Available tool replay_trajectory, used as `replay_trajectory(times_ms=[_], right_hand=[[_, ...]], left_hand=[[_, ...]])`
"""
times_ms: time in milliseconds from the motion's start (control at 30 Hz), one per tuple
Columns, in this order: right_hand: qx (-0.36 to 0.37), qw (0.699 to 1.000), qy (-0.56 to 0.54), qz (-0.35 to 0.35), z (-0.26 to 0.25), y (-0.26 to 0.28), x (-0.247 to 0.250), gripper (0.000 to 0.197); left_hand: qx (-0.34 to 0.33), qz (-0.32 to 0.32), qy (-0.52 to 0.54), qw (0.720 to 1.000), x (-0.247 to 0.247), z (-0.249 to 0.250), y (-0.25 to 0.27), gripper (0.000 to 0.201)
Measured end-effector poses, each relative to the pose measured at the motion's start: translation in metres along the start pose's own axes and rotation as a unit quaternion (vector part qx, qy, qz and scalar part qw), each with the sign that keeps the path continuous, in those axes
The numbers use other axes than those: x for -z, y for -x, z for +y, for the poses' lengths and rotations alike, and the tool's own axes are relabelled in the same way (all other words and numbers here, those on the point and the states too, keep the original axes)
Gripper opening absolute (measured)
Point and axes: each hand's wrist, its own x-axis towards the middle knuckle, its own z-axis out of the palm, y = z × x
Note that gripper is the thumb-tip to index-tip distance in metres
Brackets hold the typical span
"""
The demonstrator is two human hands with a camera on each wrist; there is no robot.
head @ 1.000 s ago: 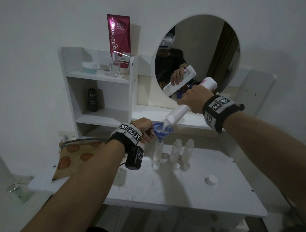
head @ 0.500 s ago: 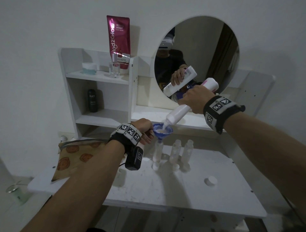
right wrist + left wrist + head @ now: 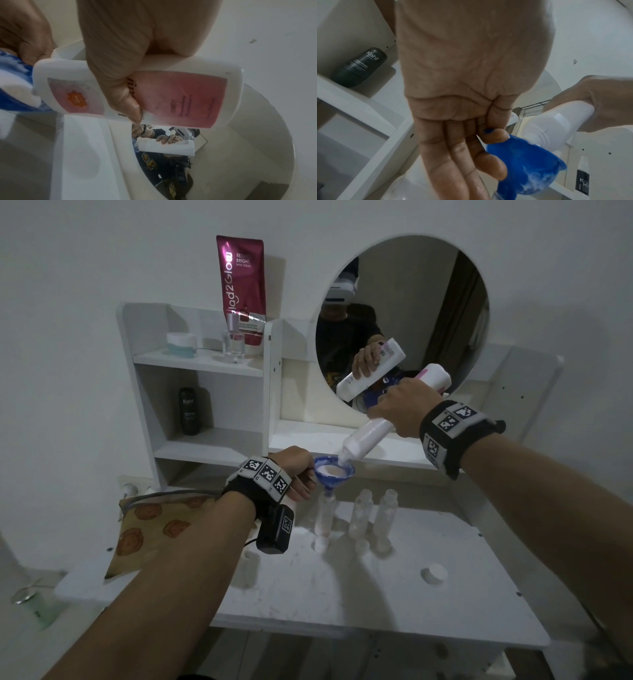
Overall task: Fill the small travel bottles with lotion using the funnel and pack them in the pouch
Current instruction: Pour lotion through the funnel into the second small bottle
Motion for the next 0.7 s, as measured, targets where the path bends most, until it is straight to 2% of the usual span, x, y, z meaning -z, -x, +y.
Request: replay_trajectory(times_ms=[700], right_hand=[[-0.023,0.998,-0.052,-0.012,0.000,-0.004,-0.026,0.047]], left_hand=[[0.009,0.003,0.015,1.000,-0.002,0.000,-0.003,0.025]])
